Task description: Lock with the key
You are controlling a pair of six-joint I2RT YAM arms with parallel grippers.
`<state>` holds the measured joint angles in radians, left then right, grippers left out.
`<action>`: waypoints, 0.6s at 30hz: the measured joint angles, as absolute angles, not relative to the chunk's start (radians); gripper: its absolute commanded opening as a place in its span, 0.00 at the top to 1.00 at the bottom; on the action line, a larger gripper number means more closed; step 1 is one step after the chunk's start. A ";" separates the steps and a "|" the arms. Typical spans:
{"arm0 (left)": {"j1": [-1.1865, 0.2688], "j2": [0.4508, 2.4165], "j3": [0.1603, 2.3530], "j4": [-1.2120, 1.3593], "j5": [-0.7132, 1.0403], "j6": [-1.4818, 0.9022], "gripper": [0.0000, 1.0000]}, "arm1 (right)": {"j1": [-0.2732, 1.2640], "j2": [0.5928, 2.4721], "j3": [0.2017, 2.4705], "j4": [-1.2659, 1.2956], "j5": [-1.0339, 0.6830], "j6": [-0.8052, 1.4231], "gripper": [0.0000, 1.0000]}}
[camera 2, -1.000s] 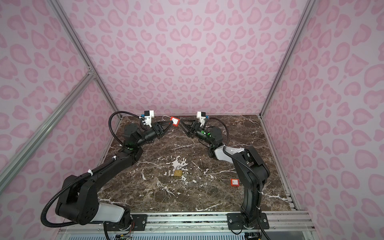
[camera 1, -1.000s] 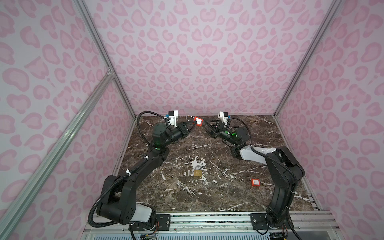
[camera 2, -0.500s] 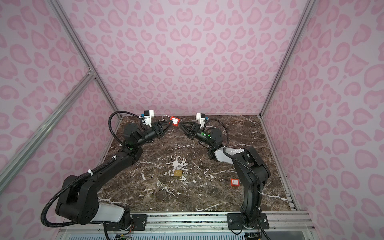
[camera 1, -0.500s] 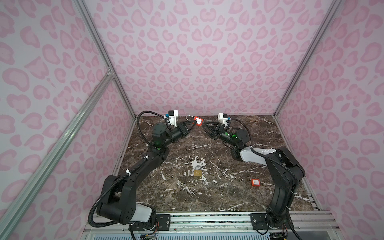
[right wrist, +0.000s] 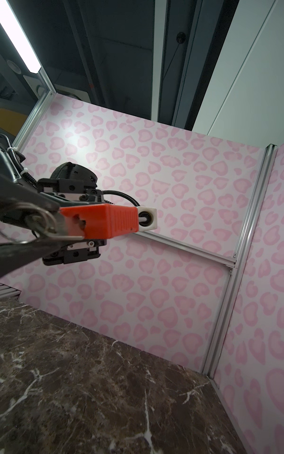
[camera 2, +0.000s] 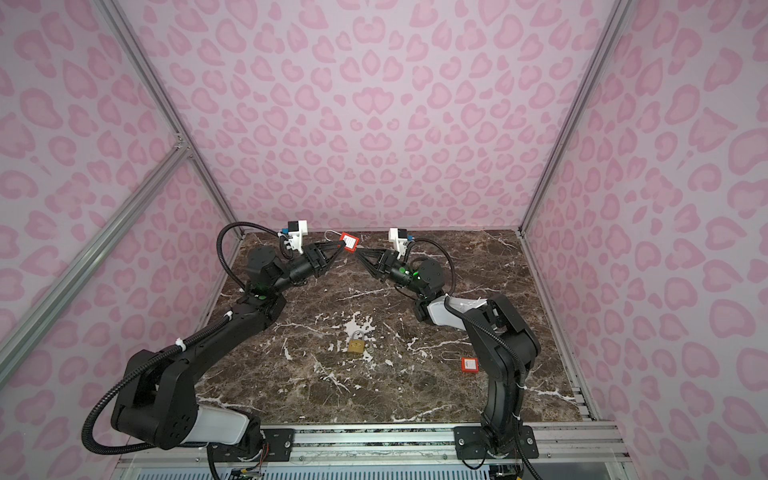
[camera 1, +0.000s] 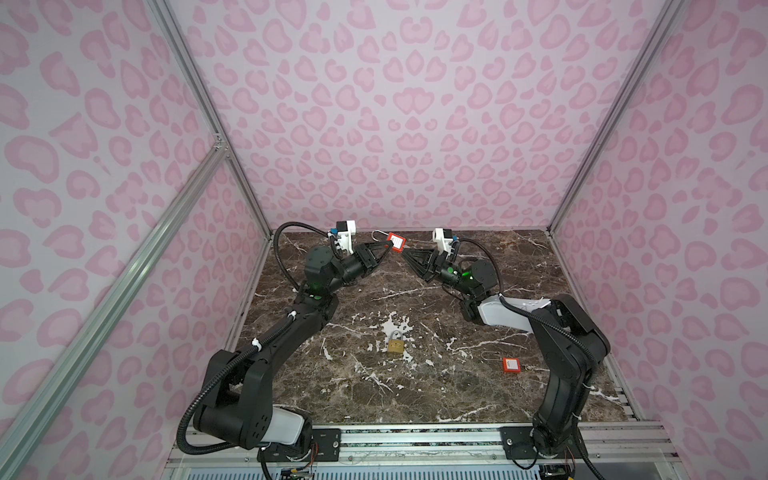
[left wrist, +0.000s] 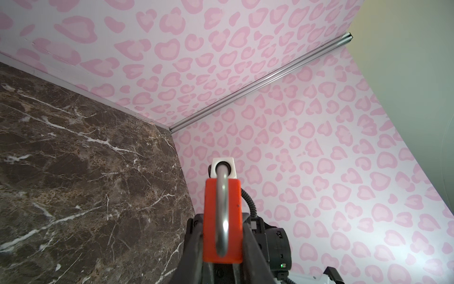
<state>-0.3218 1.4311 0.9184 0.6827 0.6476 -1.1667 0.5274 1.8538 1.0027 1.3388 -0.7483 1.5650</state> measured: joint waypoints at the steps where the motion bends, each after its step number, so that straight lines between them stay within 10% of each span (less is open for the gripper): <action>1: -0.322 1.431 0.918 0.683 0.648 -1.167 0.88 | 0.527 1.848 1.002 1.334 -0.748 1.558 0.82; 18: -0.322 1.427 0.916 0.691 0.651 -1.170 0.88 | 0.525 1.795 0.959 1.316 -0.733 1.428 0.83</action>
<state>-0.3222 1.4265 0.9165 0.6907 0.6514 -1.1698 0.5251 1.7947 0.9592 1.3163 -0.7326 1.4277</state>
